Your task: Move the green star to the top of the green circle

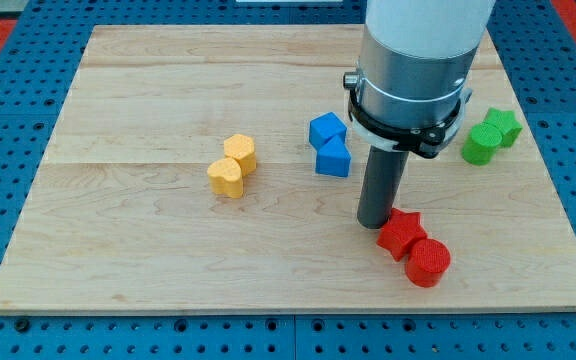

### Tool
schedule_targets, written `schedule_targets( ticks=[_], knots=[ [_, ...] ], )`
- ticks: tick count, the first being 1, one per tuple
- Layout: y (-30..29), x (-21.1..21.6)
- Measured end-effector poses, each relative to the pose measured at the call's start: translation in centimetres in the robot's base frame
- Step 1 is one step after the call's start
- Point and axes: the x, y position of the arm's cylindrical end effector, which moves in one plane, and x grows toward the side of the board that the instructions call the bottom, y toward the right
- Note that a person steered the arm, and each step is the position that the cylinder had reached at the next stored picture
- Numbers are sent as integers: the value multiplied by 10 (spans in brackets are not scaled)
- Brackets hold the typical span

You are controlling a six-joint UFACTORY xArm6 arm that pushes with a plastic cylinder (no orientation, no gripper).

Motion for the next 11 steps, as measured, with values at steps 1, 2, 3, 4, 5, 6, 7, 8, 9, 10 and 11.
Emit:
schedule_targets(
  ticks=[1, 2, 3, 4, 5, 6, 7, 8, 9, 10, 11],
  knots=[
    [14, 2],
    [27, -27],
    [71, -24],
    [158, -28],
    [183, -54],
    [183, -69],
    [196, -94],
    [167, -117],
    [132, -115],
    [176, -115],
    [184, -138]
  ],
)
